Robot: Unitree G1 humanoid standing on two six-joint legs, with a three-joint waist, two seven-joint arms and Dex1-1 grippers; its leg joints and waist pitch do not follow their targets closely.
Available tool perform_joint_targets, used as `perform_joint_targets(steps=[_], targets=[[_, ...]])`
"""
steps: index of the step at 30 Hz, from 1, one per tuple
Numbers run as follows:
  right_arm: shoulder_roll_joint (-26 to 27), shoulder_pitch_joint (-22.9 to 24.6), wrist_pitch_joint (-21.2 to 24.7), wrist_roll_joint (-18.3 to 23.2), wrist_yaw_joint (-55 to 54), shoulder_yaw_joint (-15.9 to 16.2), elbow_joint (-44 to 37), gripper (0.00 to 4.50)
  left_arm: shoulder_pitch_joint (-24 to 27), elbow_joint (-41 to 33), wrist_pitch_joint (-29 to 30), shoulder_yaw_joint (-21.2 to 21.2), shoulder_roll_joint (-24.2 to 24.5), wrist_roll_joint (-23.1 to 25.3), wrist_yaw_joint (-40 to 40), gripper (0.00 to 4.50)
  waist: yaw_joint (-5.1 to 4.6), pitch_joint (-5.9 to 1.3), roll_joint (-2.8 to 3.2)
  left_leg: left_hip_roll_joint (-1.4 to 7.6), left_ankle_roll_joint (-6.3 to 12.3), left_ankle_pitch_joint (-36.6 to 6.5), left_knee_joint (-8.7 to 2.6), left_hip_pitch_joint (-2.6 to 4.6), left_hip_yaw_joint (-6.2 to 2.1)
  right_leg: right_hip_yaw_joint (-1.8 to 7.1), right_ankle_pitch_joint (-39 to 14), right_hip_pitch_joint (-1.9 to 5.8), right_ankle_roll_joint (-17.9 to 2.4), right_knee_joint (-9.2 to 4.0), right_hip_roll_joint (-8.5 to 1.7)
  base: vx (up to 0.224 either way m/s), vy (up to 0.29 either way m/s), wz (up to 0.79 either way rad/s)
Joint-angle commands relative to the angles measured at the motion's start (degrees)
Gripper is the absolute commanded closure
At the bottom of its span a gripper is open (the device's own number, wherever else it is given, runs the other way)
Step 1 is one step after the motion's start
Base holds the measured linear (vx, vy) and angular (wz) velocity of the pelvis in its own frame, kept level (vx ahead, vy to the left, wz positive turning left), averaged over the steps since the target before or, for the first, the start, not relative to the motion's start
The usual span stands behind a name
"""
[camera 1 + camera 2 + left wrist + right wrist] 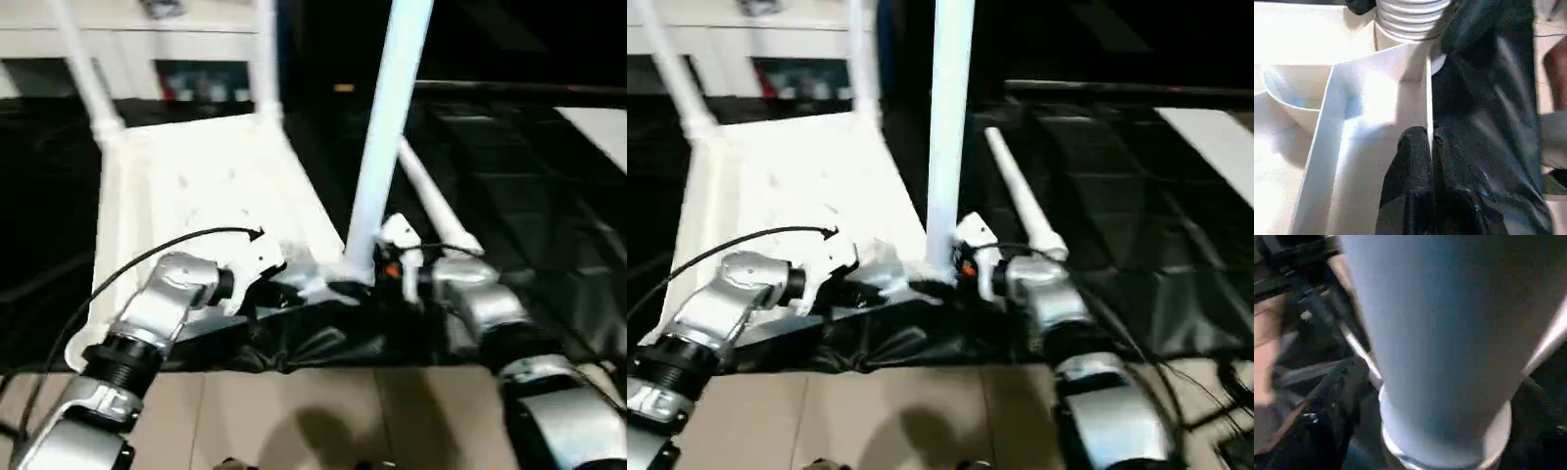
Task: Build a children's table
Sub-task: Rotate leg to tighten
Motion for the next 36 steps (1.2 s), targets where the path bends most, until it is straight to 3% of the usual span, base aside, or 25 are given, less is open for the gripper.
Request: perform_joint_targets(steps=[1, 4, 7, 9, 13, 17, 19, 21, 22, 23, 25, 26, 27, 28, 31, 32, 34, 36], targets=[[-0.3, 0.7, 1.5, 0.5, 6.0, 2.3, -2.7, 0.92, -0.8, -2.7, -1.1, -1.7, -0.1, -1.9, -4.9, 4.5, 0.36, -4.6, -0.14, 1.99, 1.04, -21.1, -4.06, 2.21, -0.39, 3.04, -24.3, 1.61, -11.8, -4.28, -3.31, 0.045, -0.04, 0.19], [-0.8, 1.2, 1.2, -0.3, 8.2, 4.0, -3.5, 1.23, -1.1, -1.8, -1.4, -1.5, 0.9, -1.9, -6.2, 4.5, 0.96, -4.67, 0.07, 2.19, 0.86, -18.6, -4.33, 1.71, -0.54, 3.21, -22.8, 1.82, -11.6, -3.52, -3.22, 0.0, 0.0, 0.0], [-0.6, 1.2, 1.0, -0.4, 8.1, 4.2, -3.4, 1.4, -1.3, -1.5, -1.1, -1.6, 1.2, -2.0, -6.8, 4.5, 1.02, -4.64, 0.01, 2.14, 0.29, -19.4, -4.33, 1.86, -0.45, 3.4, -22.0, 1.69, -12.2, -3.33, -3.18, 0.0, 0.0, 0.0], [-0.5, 1.3, 1.3, -0.2, 8.2, 4.3, -3.7, 1.61, -1.4, -1.3, -1.2, -1.5, 1.4, -2.0, -6.7, 4.5, 0.94, -4.69, -0.15, 2.11, 0.17, -19.0, -4.45, 1.55, -0.56, 3.41, -22.1, 2.03, -12.0, -3.21, -3.26, 0.0, 0.0, 0.0], [0.1, 2.2, 1.8, -0.3, 7.8, 4.8, -4.6, 1.73, -1.3, -0.8, -1.8, -0.6, 0.7, -1.8, -4.8, 4.5, 1.05, -4.61, 0.19, 2.03, 0.0, -19.6, -4.38, 1.64, -0.55, 3.48, -23.9, 1.97, -11.2, -3.56, -3.4, 0.0, 0.0, 0.0], [1.3, 2.9, 2.6, 0.2, 4.8, 3.9, -4.8, 1.74, -1.7, -0.4, -1.3, 0.2, -0.9, -1.3, -1.0, 4.5, 1.01, -4.47, 0.14, 2.05, -0.57, -20.9, -4.44, 1.9, -0.6, 3.43, -25.4, 1.72, -10.8, -3.82, -3.29, 0.0, 0.0, 0.0], [4.2, 2.8, 2.4, -0.1, -5.4, 1.6, -2.9, 1.75, -2.3, -0.2, 0.1, 1.4, -3.4, -1.1, 3.9, 4.5, 0.66, -4.27, -0.18, 1.94, -1.17, -22.2, -4.43, 2.02, -0.76, 3.37, -28.1, 1.53, -10.0, -4.14, -3.42, 0.0, 0.0, 0.0], [7.5, 1.7, 2.8, -0.2, -17.1, -1.2, 0.7, 1.75, -3.1, -0.3, 1.8, 2.1, -5.8, -0.5, 8.5, 4.5, -0.07, -4.18, -0.32, 1.63, -1.71, -23.2, -4.4, 1.72, -1.26, 2.86, -33.6, 1.75, -7.5, -4.74, -3.7, 0.0, 0.0, 0.0], [8.2, 1.4, 3.0, -0.1, -19.5, -1.9, 1.4, 1.75, -3.3, -0.3, 2.3, 2.2, -6.4, -0.3, 9.5, 4.5, -0.41, -4.13, -0.65, 1.72, -2.01, -23.3, -4.36, 1.79, -1.27, 2.92, -34.5, 1.48, -7.2, -4.82, -3.78, 0.0, 0.0, 0.0], [8.8, 1.3, 3.2, 0.0, -21.4, -2.4, 1.9, 1.75, -3.5, -0.3, 2.6, 2.3, -6.8, -0.2, 10.4, 4.5, -0.87, -3.97, -0.53, 1.4, -2.29, -24.7, -4.21, 1.97, -1.56, 2.39, -37.7, 1.4, -5.9, -5.39, -3.75, 0.0, 0.0, 0.0], [12.0, 0.4, 4.1, 1.1, -29.4, -4.8, 4.2, 1.76, -4.4, -0.4, 4.2, 2.9, -8.9, 0.4, 14.5, 4.5, -1.86, -3.8, -0.68, 1.31, -2.42, -25.7, -4.32, 1.45, -1.94, 1.75, -40.2, 1.73, -4.1, -5.8, -3.78, -0.019, 0.009, -0.09], [13.4, -0.2, 4.3, 1.4, -33.2, -5.6, 5.4, 1.76, -5.0, 0.0, 4.6, 3.3, -9.9, 0.8, 16.9, 4.5, -2.09, -3.94, -0.12, 1.25, -2.62, -27.3, -4.26, 1.66, -2.23, 1.22, -41.1, 1.81, -3.2, -6.12, -3.82, -0.037, 0.017, -0.18], [14.3, -0.7, 4.5, 1.4, -35.9, -6.3, 6.1, 1.76, -5.4, 0.4, 5.0, 3.7, -10.7, 1.1, 18.6, 4.5, -2.71, -3.93, -0.16, 1.24, -2.6, -28.4, -4.32, 1.75, -2.38, 0.74, -40.5, 1.87, -2.9, -6.59, -3.73, 0.0, 0.0, 0.0], [15.7, -1.2, 4.1, 1.8, -38.1, -7.1, 7.0, 1.76, -5.8, 0.6, 5.4, 4.1, -11.6, 1.3, 20.7, 4.5, -2.88, -3.88, 0.44, 1.22, -2.64, -29.2, -4.4, 1.8, -2.57, 0.49, -39.9, 1.88, -3.0, -6.66, -3.65, 0.0, 0.0, 0.0], [19.6, -3.0, 1.7, 2.2, -42.0, -8.4, 8.6, 1.76, -6.2, 1.0, 5.5, 4.4, -13.5, 2.2, 24.5, 4.5, -3.84, -3.8, 0.87, 1.51, -2.87, -34.6, -4.7, 2.41, -3.21, -0.91, -37.0, 2.21, -3.0, -7.19, -3.42, 0.0, 0.0, 0.0], [19.9, -3.2, 1.1, 2.1, -41.9, -8.4, 8.7, 1.76, -6.1, 0.9, 5.1, 4.2, -13.6, 2.3, 24.2, 4.5, -3.89, -3.72, 0.91, 1.57, -2.74, -36.0, -4.79, 2.69, -3.14, -0.86, -36.3, 1.95, -3.1, -7.33, -3.39, 0.0, 0.0, 0.0], [20.2, -3.6, 1.2, 2.7, -41.2, -9.1, 8.8, 1.06, -5.7, 0.4, 4.6, 3.8, -13.3, 2.4, 23.4, 4.5, -3.95, -3.66, 0.86, 1.35, -2.48, -36.5, -4.58, 3.13, -2.97, -0.71, -36.2, 1.61, -3.6, -7.51, -3.52, 0.0, 0.0, 0.0], [19.6, -3.7, 1.7, 3.3, -39.4, -9.3, 8.4, 0.96, -4.9, -0.9, 3.9, 3.4, -12.5, 1.8, 21.3, 4.5, -4.03, -3.67, 0.77, 1.35, -2.12, -35.0, -4.75, 2.58, -3.02, -0.4, -35.6, 1.92, -4.2, -7.3, -3.74, 0.0, 0.0, 0.0]])
